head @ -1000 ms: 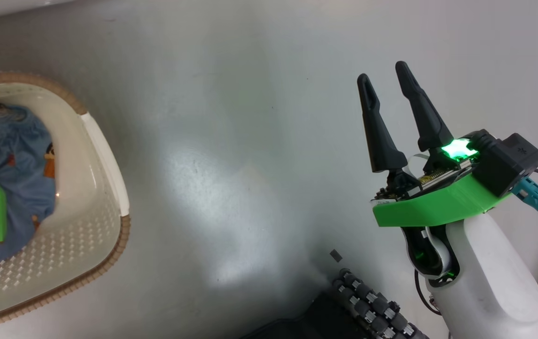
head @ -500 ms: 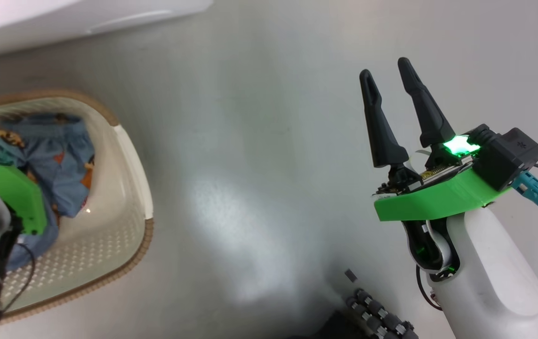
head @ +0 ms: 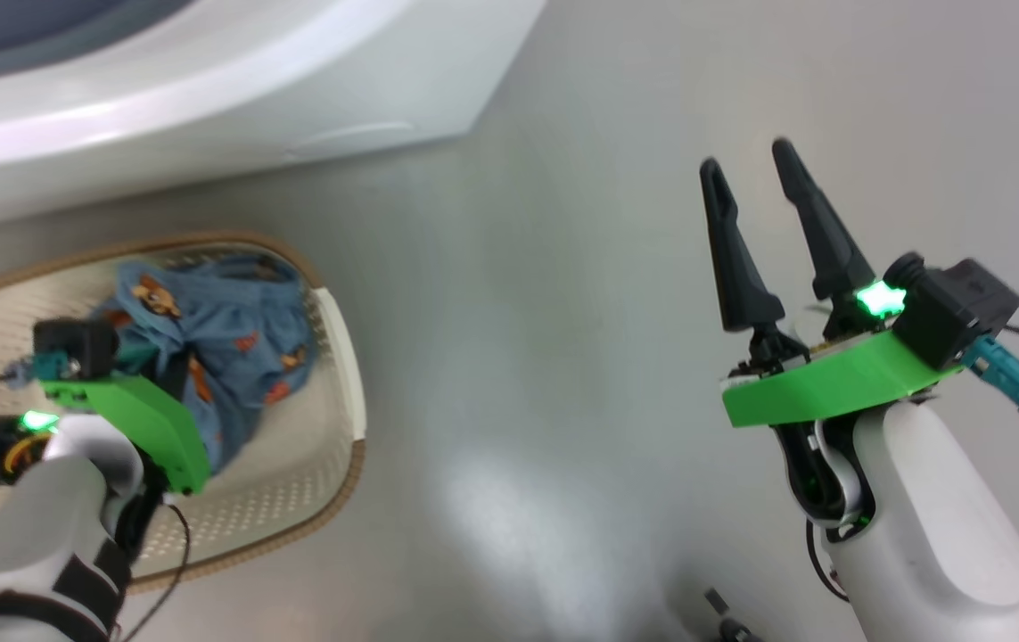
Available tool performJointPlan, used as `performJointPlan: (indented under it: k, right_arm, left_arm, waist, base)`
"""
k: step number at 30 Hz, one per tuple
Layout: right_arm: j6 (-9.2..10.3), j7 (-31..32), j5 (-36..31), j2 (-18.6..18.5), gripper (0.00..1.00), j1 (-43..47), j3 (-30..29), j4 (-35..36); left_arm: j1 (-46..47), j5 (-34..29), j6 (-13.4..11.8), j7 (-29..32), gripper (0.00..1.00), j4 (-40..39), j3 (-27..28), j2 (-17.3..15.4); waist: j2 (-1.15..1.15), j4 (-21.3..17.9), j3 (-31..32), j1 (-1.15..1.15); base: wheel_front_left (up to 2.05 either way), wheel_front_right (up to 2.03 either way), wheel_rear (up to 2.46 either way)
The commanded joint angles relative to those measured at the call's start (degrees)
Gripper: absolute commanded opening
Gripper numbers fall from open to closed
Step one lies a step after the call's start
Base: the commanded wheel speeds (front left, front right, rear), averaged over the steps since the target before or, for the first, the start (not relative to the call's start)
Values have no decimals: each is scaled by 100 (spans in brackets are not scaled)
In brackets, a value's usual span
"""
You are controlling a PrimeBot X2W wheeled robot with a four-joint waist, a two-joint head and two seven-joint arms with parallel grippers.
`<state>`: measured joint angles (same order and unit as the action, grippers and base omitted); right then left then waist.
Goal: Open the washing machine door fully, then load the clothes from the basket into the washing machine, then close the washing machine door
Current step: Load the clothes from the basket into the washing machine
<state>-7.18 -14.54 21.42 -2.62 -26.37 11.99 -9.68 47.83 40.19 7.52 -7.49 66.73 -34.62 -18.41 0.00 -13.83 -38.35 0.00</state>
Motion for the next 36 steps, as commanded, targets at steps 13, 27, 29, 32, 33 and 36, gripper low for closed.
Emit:
performJointPlan:
  k: [13,27,29,32,33,36]
  right_arm:
    - [-31,-46,-152,-135,100,536,-57,-244]
    - [-31,-46,87,-484,100,931,-18,-407]
    - [-31,-46,123,-526,100,990,-9,-422]
    - [-31,-46,176,-579,100,1070,4,-439]
    - [-31,-46,192,-597,100,1092,11,-444]
    - [-31,-46,239,-652,100,1141,22,-442]
  left_arm:
    - [-946,912,-4,-635,0,-1251,-176,-188]
    - [-1726,708,-58,-749,0,-2902,855,-283]
    - [-1897,578,-92,-750,0,-3229,1060,-258]
    - [-2135,389,-156,-750,0,-3709,1331,-211]
    - [-2214,314,-194,-750,0,-3871,1413,-202]
    - [-2447,103,-309,-750,0,-4387,1645,-171]
  waist:
    - [0,851,1542,0]
    - [0,1226,2462,0]
    - [0,1266,2568,0]
    - [0,1315,2710,0]
    - [0,1326,2752,0]
    - [0,1351,2852,0]
  base:
    - [0,0,0]
    - [0,0,0]
    - [0,0,0]
    - [0,0,0]
    - [0,0,0]
    - [0,0,0]
